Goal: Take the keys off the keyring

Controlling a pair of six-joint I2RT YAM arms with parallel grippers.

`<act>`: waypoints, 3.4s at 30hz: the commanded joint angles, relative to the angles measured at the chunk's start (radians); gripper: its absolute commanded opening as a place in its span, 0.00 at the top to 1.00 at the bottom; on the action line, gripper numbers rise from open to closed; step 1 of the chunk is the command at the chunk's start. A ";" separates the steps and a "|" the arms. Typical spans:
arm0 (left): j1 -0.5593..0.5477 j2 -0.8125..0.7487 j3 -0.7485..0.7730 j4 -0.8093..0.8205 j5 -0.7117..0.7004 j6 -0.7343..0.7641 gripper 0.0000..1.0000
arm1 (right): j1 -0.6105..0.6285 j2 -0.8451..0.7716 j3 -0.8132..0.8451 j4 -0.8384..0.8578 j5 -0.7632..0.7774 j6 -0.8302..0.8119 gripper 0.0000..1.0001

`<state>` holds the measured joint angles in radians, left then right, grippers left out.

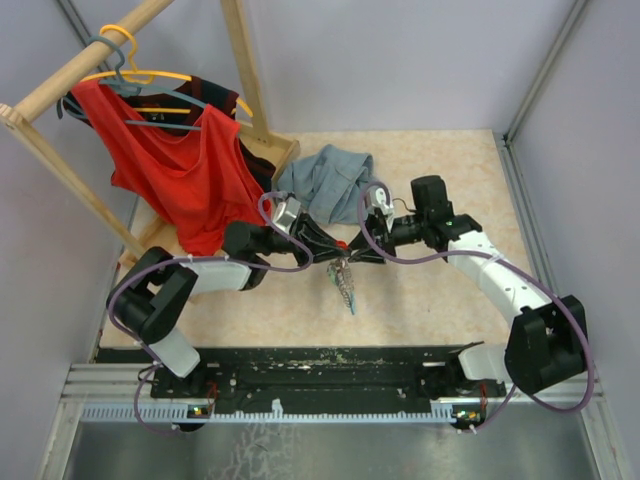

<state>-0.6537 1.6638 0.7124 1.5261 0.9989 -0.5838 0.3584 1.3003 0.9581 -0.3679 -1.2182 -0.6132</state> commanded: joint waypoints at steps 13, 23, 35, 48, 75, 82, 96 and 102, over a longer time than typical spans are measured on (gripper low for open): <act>0.008 0.003 0.042 0.264 0.047 -0.020 1.00 | 0.033 -0.036 0.048 -0.052 -0.088 -0.098 0.71; 0.011 -0.003 0.037 0.264 0.048 -0.017 1.00 | 0.033 -0.039 0.059 -0.087 -0.093 -0.127 0.84; 0.011 0.002 0.041 0.265 0.043 -0.018 1.00 | 0.037 -0.036 0.057 -0.077 -0.106 -0.113 1.00; 0.045 -0.032 -0.023 0.264 0.024 0.006 1.00 | 0.013 -0.056 0.115 -0.184 -0.074 -0.169 1.00; 0.075 -0.037 -0.032 0.264 0.037 -0.013 1.00 | 0.009 -0.047 0.086 -0.132 -0.024 -0.119 1.00; 0.075 -0.039 0.010 0.264 0.040 -0.023 1.00 | 0.028 -0.036 0.057 -0.113 -0.007 -0.145 1.00; 0.073 -0.033 0.039 0.264 0.083 -0.047 1.00 | 0.031 -0.033 0.037 -0.049 -0.027 -0.088 0.83; 0.068 -0.029 0.047 0.264 0.093 -0.054 1.00 | 0.045 -0.029 0.024 -0.029 -0.033 -0.076 0.74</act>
<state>-0.5865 1.6505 0.7235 1.5265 1.0821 -0.6216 0.3859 1.2835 0.9859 -0.4515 -1.2098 -0.7013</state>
